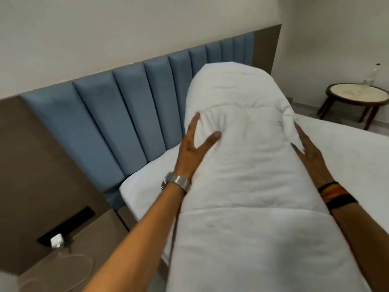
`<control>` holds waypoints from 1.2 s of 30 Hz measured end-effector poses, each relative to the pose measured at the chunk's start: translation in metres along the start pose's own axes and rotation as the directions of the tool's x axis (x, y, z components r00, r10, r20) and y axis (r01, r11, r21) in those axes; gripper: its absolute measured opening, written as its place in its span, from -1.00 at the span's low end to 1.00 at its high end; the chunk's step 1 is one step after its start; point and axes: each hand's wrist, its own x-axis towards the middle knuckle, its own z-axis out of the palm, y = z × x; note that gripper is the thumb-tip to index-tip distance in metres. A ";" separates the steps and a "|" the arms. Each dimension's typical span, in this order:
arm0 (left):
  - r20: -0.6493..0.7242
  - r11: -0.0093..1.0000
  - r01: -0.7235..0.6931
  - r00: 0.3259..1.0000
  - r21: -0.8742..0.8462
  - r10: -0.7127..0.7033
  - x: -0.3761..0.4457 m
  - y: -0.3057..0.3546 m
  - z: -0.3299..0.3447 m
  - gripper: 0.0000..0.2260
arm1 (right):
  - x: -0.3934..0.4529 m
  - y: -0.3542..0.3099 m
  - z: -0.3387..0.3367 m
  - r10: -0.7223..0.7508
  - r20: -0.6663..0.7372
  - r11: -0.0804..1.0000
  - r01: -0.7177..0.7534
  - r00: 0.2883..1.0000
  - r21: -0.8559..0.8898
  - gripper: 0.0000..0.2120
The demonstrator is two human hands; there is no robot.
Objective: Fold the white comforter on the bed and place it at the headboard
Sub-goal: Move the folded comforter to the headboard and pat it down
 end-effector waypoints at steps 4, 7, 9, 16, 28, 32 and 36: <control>0.060 0.999 -0.024 0.998 0.028 0.022 0.108 -0.035 -0.070 -0.29 | 0.076 -0.021 0.090 0.027 -0.088 1.000 -0.027 0.996 -0.002 0.01; 0.109 0.995 -0.052 0.993 0.081 0.043 0.193 -0.082 -0.119 -0.19 | 0.120 -0.013 0.163 0.099 -0.170 0.995 -0.096 0.980 0.027 -0.05; 0.184 0.992 -0.068 0.982 0.111 0.047 0.252 -0.119 -0.151 -0.15 | 0.147 0.002 0.219 0.111 -0.227 0.994 -0.106 0.968 0.033 -0.21; 0.488 0.875 0.135 0.785 0.465 -0.381 0.370 -0.323 -0.236 -0.27 | 0.149 0.122 0.439 0.561 -0.330 0.797 -0.603 0.759 -0.032 -0.20; 0.380 0.548 -0.283 0.922 0.787 -0.069 0.214 -0.511 -0.247 -0.38 | 0.193 0.222 0.597 0.555 -0.135 0.462 -0.439 0.821 -0.771 -0.26; 0.402 0.548 -0.295 0.912 0.783 -0.084 0.218 -0.519 -0.247 -0.38 | 0.202 0.233 0.596 0.645 -0.061 0.403 -0.407 0.762 -0.820 -0.26; 0.356 0.567 -0.217 0.923 0.794 -0.145 0.227 -0.496 -0.237 -0.41 | 0.180 0.194 0.566 0.572 -0.001 0.533 -0.372 0.820 -0.760 -0.27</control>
